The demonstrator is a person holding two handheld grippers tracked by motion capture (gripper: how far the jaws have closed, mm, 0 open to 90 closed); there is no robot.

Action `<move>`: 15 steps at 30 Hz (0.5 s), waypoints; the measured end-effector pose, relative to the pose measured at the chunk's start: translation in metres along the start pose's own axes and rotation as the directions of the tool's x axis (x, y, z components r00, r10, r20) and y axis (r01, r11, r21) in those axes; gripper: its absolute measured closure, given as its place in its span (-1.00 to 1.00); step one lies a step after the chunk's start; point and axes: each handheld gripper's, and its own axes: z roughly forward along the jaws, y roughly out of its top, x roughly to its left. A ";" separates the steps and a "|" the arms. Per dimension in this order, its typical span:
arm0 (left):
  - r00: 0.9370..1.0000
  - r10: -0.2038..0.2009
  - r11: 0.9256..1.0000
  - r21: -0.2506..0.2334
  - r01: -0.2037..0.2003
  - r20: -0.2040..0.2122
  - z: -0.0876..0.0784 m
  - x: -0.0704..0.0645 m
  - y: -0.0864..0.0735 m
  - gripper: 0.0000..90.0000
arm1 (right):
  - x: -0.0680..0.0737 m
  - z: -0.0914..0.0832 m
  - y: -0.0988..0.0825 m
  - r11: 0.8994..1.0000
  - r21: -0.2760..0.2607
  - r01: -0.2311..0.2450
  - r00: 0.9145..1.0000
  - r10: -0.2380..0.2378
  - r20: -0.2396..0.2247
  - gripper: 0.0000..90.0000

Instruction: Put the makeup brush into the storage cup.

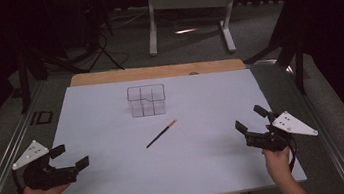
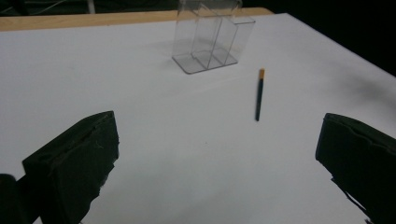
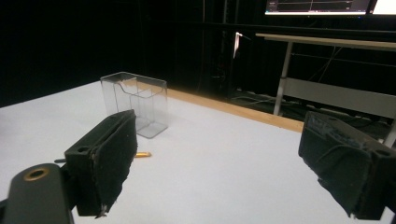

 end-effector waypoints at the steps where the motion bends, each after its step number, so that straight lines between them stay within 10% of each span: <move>1: 1.000 0.002 1.000 0.009 -0.002 0.000 0.001 0.000 0.002 -1.00 | 0.000 0.000 0.000 1.000 0.001 0.002 1.000 -0.002 0.002 -0.74; 15: 0.996 0.083 0.984 0.156 -0.087 0.033 0.025 -0.009 0.026 -1.00 | 0.001 0.001 0.000 1.000 0.003 0.007 1.000 -0.007 -0.002 -0.74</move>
